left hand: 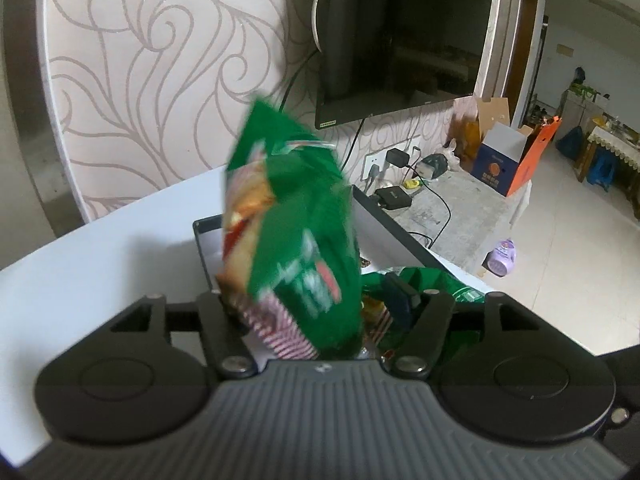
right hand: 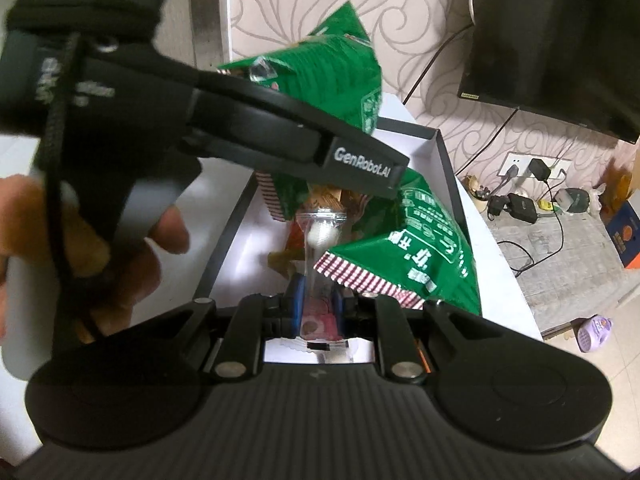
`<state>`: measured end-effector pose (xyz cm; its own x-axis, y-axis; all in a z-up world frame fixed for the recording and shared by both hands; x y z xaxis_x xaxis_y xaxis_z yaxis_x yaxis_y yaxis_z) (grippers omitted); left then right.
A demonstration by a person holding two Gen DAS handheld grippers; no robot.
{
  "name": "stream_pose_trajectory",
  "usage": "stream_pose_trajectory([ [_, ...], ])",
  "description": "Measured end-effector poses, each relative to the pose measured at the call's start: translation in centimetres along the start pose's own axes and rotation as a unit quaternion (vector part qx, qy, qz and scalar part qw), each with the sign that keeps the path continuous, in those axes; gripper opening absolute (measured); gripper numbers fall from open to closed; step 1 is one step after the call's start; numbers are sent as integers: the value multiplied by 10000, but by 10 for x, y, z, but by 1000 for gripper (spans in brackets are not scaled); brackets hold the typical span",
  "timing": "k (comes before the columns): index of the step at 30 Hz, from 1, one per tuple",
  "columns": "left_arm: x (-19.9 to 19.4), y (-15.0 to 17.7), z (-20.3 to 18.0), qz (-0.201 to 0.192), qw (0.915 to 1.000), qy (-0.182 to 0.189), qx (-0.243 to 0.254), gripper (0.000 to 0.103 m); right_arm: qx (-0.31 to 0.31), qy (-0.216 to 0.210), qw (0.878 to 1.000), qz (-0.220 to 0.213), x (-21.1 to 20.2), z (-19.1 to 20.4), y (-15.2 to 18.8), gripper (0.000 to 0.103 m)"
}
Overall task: Organize snacks
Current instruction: 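Carry candy stick and green chip bag over the black box, then open right gripper dropping candy stick while left gripper releases chip bag into box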
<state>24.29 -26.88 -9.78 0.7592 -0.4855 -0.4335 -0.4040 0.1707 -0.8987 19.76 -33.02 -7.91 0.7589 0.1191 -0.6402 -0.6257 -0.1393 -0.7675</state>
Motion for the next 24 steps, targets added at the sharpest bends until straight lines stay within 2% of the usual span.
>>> stream_pose_trajectory([
  [13,4,2,1,42,9999,48,78,66,130,-67,9999,-27,5,-4,-4,19],
  [22,-8,2,-9,-89,9986,445,267,61,134,-73,9999,-9,-2,2,-4,19],
  [24,-10,4,-11,-72,9984,435,349,61,150,-51,9999,15,0,1,-3,19],
])
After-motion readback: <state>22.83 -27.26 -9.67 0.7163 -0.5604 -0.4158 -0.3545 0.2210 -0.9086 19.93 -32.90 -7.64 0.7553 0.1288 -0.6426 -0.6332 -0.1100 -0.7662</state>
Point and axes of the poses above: each gripper's, at about its wrist camera, not at the fingertips, and x roughly the way its jaws point, z to its left, y to its underside, the point moved 9 cm from there along x, roughly the way its jaws point, and after that the axes turned 10 degrees about -z, right-handed, at the moved point
